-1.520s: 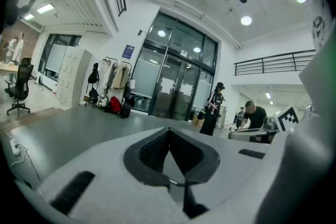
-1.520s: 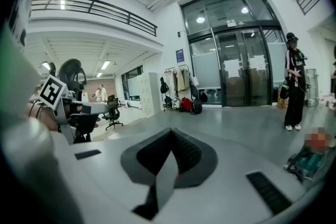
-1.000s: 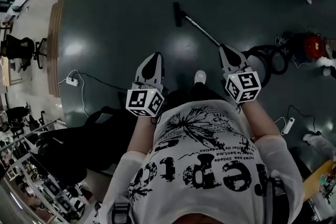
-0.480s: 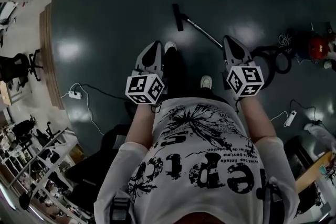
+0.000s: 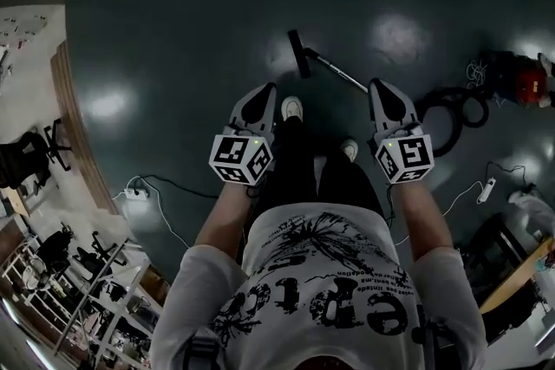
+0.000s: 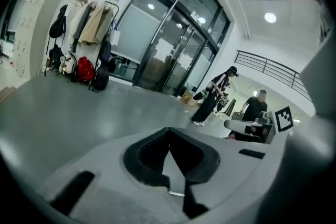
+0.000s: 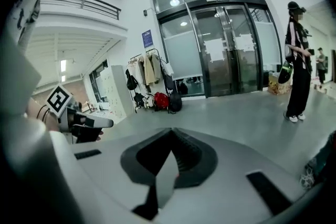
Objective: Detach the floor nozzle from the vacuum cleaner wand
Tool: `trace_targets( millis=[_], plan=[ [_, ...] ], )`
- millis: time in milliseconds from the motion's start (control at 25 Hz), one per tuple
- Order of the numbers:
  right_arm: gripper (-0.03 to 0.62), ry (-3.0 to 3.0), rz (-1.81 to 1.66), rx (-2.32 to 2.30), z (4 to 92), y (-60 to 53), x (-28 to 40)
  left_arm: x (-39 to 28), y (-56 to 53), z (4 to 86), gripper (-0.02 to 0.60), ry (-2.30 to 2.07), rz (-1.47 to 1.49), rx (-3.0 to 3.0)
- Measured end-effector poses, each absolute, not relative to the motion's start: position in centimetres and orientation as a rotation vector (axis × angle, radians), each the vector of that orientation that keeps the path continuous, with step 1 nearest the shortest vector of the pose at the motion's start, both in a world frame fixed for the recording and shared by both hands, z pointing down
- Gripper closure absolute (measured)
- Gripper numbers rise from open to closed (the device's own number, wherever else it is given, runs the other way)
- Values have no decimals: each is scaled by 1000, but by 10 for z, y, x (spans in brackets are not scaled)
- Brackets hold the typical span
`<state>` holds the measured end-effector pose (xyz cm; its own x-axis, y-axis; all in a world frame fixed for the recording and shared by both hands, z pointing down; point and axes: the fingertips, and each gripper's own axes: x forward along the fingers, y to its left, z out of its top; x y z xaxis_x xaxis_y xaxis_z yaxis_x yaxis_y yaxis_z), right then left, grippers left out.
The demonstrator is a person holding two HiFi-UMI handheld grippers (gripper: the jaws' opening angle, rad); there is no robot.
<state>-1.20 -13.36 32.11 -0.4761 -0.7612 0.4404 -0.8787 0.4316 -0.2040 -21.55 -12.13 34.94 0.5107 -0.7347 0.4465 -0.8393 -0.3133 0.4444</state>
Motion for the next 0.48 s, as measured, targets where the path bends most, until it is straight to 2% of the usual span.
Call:
trace_targets(
  millis=[200, 480],
  plan=[
    [594, -2402, 633, 1295, 431, -149, -8, -196, -135, 462, 577, -1160, 307, 2120],
    [592, -2318, 567, 937, 706, -148, -5, -177, -154, 721, 577, -1082, 554, 2201]
  ],
)
